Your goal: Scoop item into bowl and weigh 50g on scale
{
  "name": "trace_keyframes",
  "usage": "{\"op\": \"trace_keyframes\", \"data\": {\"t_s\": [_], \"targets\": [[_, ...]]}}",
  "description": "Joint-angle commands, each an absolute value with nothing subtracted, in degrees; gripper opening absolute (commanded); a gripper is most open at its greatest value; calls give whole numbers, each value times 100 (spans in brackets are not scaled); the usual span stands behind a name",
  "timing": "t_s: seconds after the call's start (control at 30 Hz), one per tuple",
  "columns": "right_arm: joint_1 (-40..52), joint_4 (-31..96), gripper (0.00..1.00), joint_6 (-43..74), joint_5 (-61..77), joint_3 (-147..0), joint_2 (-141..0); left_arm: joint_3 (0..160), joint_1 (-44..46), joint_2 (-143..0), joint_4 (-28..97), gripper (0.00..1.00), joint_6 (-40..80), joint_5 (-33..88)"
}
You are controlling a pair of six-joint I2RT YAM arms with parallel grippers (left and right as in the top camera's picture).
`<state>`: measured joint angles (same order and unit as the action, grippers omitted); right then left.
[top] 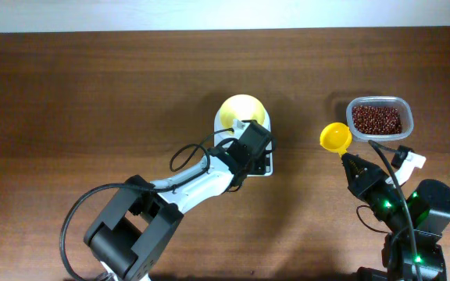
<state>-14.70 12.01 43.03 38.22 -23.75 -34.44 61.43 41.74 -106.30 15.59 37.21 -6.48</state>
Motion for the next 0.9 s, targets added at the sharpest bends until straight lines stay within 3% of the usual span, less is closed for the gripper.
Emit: {"op": "trace_keyframes", "data": {"t_s": [0.0,0.87], "targets": [[-1514,1186,4,4224,3747,-2456,-3411,6191,4202,-10691,1584,0,3800,-690],[-1514,1330,4,4182,3721,-2456,-3538,6193,4180,-10680,1857,0,4077,-786]]}}
